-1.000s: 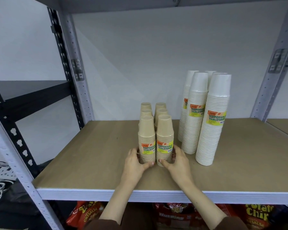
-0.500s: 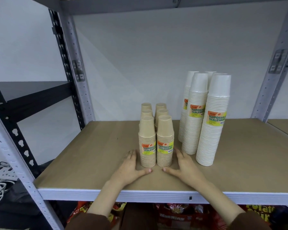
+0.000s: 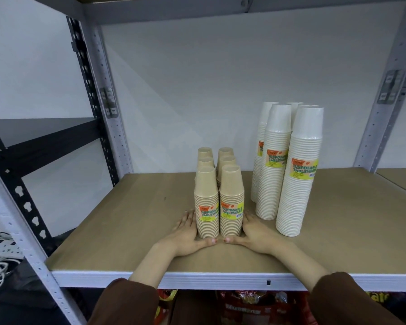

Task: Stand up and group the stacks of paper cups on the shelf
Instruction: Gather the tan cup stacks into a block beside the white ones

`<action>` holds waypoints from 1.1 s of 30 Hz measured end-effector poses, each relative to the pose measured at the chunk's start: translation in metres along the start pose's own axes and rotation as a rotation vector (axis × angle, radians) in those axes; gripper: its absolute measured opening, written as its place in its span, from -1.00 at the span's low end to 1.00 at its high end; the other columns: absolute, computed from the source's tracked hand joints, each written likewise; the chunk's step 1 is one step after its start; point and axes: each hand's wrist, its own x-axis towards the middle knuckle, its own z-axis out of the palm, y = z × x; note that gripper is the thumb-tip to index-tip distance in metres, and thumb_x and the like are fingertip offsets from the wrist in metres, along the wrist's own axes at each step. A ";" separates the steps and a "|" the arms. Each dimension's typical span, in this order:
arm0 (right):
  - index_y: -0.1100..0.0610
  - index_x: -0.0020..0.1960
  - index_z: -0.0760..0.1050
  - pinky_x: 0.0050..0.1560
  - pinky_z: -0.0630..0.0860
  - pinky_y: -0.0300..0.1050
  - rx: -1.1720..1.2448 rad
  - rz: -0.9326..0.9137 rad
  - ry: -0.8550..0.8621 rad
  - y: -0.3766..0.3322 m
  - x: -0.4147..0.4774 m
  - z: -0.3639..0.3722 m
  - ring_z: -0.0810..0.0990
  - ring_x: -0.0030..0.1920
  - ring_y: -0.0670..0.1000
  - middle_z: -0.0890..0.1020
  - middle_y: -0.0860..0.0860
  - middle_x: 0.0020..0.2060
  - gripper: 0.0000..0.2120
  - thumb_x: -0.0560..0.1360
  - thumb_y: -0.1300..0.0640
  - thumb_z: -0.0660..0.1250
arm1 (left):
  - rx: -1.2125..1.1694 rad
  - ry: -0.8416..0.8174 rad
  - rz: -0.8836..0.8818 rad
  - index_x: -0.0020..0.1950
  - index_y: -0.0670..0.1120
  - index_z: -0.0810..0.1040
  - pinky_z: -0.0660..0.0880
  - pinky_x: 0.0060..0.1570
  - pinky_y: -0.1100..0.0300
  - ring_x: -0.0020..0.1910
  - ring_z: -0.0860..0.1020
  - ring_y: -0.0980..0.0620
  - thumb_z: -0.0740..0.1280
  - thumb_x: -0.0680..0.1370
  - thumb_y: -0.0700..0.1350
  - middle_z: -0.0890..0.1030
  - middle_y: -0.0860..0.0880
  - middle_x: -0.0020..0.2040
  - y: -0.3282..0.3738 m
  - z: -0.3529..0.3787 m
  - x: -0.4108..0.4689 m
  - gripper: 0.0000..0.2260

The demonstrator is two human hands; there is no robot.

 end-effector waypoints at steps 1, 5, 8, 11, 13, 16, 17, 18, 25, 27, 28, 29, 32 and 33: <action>0.10 0.50 -0.15 0.53 -0.01 -0.01 -0.001 0.001 0.000 0.000 0.000 0.000 -0.02 0.52 0.06 -0.01 0.11 0.52 0.31 -0.05 -0.68 -0.20 | 0.002 -0.003 -0.001 0.50 -0.10 -0.27 -0.19 0.49 0.06 0.52 -0.24 -0.07 0.14 0.49 0.28 -0.24 -0.12 0.54 0.000 0.000 0.000 -0.16; 0.10 0.50 -0.16 0.53 -0.04 -0.02 -0.008 -0.003 -0.004 0.000 0.000 0.000 -0.03 0.52 0.07 -0.02 0.12 0.52 0.32 -0.06 -0.68 -0.22 | 0.011 -0.011 -0.004 0.50 -0.10 -0.27 -0.19 0.50 0.06 0.52 -0.24 -0.07 0.12 0.50 0.26 -0.24 -0.13 0.54 0.001 -0.001 0.001 -0.19; 0.11 0.50 -0.14 0.52 -0.03 -0.06 -0.017 -0.002 -0.008 0.000 -0.001 0.000 0.00 0.52 0.07 -0.01 0.12 0.52 0.34 -0.09 -0.68 -0.25 | 0.011 -0.010 -0.003 0.50 -0.09 -0.25 -0.19 0.50 0.07 0.52 -0.24 -0.06 0.11 0.51 0.26 -0.24 -0.12 0.54 0.002 -0.001 0.001 -0.20; 0.11 0.50 -0.13 0.50 -0.01 -0.07 -0.019 -0.003 0.001 -0.001 -0.002 0.000 0.03 0.51 0.07 0.01 0.11 0.52 0.34 -0.09 -0.68 -0.26 | 0.011 -0.008 -0.006 0.50 -0.08 -0.25 -0.20 0.49 0.08 0.52 -0.24 -0.06 0.12 0.51 0.26 -0.23 -0.11 0.54 0.002 0.000 0.000 -0.21; 0.10 0.50 -0.11 0.50 0.01 -0.08 -0.015 -0.003 0.018 0.000 -0.002 0.001 0.05 0.50 0.06 0.04 0.10 0.52 0.33 -0.08 -0.68 -0.25 | 0.006 -0.003 -0.005 0.50 -0.08 -0.25 -0.19 0.50 0.08 0.52 -0.23 -0.05 0.12 0.50 0.26 -0.23 -0.11 0.54 0.001 0.000 0.000 -0.20; 0.09 0.50 -0.07 0.48 0.07 -0.08 0.015 0.004 0.047 0.000 -0.003 0.000 0.10 0.49 0.06 0.10 0.09 0.51 0.25 0.00 -0.66 -0.12 | -0.007 0.012 -0.001 0.50 -0.08 -0.24 -0.18 0.50 0.08 0.53 -0.22 -0.05 0.14 0.50 0.27 -0.21 -0.10 0.54 0.002 0.000 -0.001 -0.19; 0.09 0.49 -0.06 0.48 0.09 -0.08 0.030 0.008 0.051 -0.001 -0.004 0.000 0.12 0.48 0.06 0.11 0.09 0.50 0.20 0.06 -0.63 -0.04 | -0.010 0.018 -0.002 0.50 -0.08 -0.24 -0.17 0.50 0.08 0.53 -0.21 -0.05 0.15 0.49 0.27 -0.20 -0.10 0.55 0.002 -0.001 -0.001 -0.18; 0.09 0.49 -0.06 0.48 0.10 -0.07 0.045 0.014 0.056 -0.002 -0.005 0.000 0.13 0.48 0.06 0.13 0.10 0.50 0.17 0.10 -0.60 0.03 | -0.011 0.024 -0.005 0.51 -0.08 -0.23 -0.17 0.50 0.09 0.53 -0.20 -0.04 0.16 0.49 0.27 -0.19 -0.10 0.55 0.001 -0.001 -0.002 -0.18; 0.15 0.49 -0.03 0.49 0.11 -0.03 0.082 0.081 0.071 -0.006 -0.024 -0.002 0.10 0.49 0.06 0.09 0.11 0.50 -0.02 0.31 -0.38 0.21 | 0.004 0.080 0.011 0.51 -0.13 -0.07 -0.07 0.50 0.10 0.54 -0.05 -0.03 0.17 0.51 0.23 -0.02 -0.13 0.55 -0.002 0.002 -0.017 -0.25; 0.21 0.45 0.12 0.43 0.23 -0.04 0.055 0.100 0.089 -0.005 -0.031 -0.002 0.23 0.44 0.08 0.21 0.13 0.46 -0.12 0.35 -0.35 0.20 | 0.011 0.101 0.026 0.51 -0.15 -0.01 -0.02 0.51 0.11 0.53 0.01 -0.02 0.16 0.53 0.20 0.03 -0.13 0.55 -0.004 0.004 -0.024 -0.30; 0.23 0.40 0.22 0.38 0.29 -0.05 0.031 0.103 0.111 -0.005 -0.035 -0.002 0.31 0.39 0.08 0.28 0.13 0.42 -0.24 0.41 -0.27 0.21 | 0.016 0.107 0.028 0.51 -0.15 0.01 0.01 0.51 0.12 0.53 0.04 0.00 0.14 0.54 0.19 0.05 -0.12 0.54 -0.005 0.005 -0.029 -0.32; 0.24 0.36 0.29 0.33 0.33 -0.05 0.006 0.103 0.137 -0.004 -0.039 -0.002 0.36 0.34 0.08 0.34 0.13 0.39 -0.35 0.46 -0.20 0.21 | 0.021 0.111 0.029 0.50 -0.15 0.03 0.02 0.51 0.13 0.53 0.05 0.01 0.13 0.55 0.18 0.07 -0.11 0.54 -0.006 0.006 -0.033 -0.34; 0.17 0.36 0.33 0.32 0.34 -0.10 -0.044 0.102 0.191 -0.004 -0.052 -0.002 0.39 0.34 0.06 0.38 0.07 0.39 -0.50 0.53 -0.09 0.17 | 0.040 0.139 0.037 0.49 -0.11 0.10 0.07 0.50 0.14 0.52 0.10 0.04 0.10 0.56 0.16 0.12 -0.06 0.54 -0.008 0.010 -0.044 -0.42; 0.15 0.36 0.34 0.31 0.34 -0.11 -0.051 0.100 0.202 -0.003 -0.056 -0.002 0.40 0.33 0.05 0.40 0.06 0.38 -0.53 0.53 -0.07 0.17 | 0.049 0.150 0.041 0.49 -0.09 0.12 0.09 0.49 0.14 0.51 0.11 0.04 0.09 0.57 0.15 0.13 -0.05 0.53 -0.008 0.011 -0.048 -0.44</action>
